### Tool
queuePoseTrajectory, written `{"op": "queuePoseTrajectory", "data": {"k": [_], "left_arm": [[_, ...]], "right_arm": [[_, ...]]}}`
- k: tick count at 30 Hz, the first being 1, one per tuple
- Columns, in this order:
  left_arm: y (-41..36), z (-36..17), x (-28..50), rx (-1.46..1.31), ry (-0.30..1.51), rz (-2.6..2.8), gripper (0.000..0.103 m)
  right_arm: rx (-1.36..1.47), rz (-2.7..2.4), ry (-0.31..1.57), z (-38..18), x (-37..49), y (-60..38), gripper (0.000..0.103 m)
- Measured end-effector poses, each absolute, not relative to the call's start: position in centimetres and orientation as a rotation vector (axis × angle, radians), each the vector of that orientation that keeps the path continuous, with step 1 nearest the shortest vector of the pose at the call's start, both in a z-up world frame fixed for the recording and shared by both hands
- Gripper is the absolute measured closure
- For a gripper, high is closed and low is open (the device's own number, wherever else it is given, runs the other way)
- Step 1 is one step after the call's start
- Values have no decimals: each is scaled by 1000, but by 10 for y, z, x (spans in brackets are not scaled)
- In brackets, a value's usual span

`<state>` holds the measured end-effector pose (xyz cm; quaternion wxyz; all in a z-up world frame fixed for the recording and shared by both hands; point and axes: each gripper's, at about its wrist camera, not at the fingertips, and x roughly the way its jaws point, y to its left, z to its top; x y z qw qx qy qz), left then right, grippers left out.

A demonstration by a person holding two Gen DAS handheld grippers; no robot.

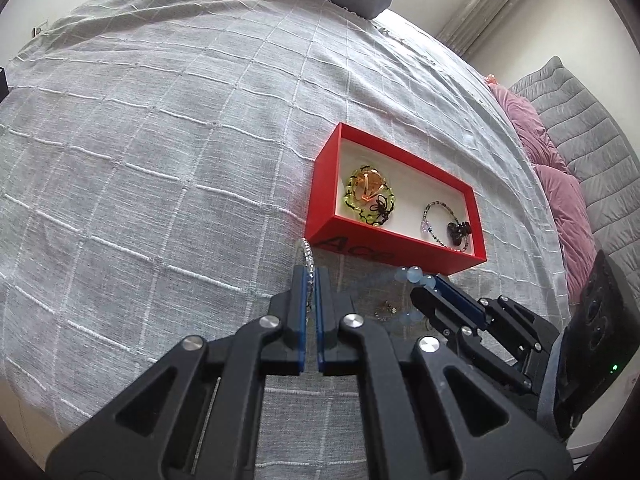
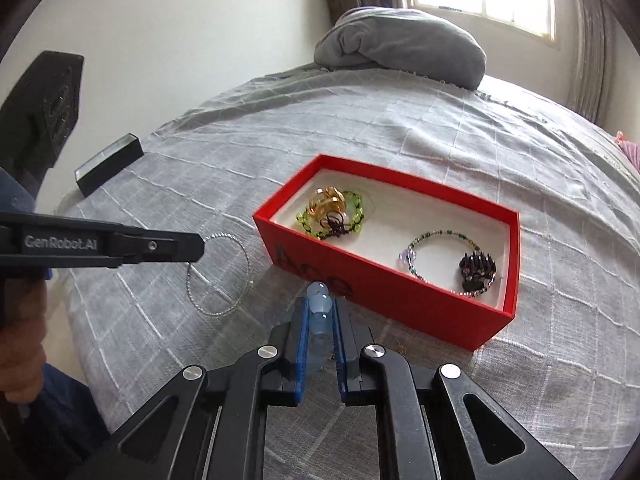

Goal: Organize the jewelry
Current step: 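Grasp the clear bead bracelet with the left tool while the right tool grasps the light-blue bracelet, then lower both bracelets into the red box and open both tools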

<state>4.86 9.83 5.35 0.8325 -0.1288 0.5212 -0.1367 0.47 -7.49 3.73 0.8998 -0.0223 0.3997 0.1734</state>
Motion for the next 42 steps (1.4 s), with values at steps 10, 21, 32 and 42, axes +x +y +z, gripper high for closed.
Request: {"op": "queuePoseTrajectory", "data": {"k": [10,21,32,42], "left_arm": [[97,62,45,-268,1073,-317,98],[98,81,44,-301,993,-354,98],[87,91,49,-328,959,-383,99],[68,102,60,-343,934,-422,99]], "right_arm": [[-124,419,694,64,-21,-63,91],[-17,359,640,91,-18,-99,91],[28,301,626,103,-13,-122,91],[109,245,624,115,5,-147,91]]}}
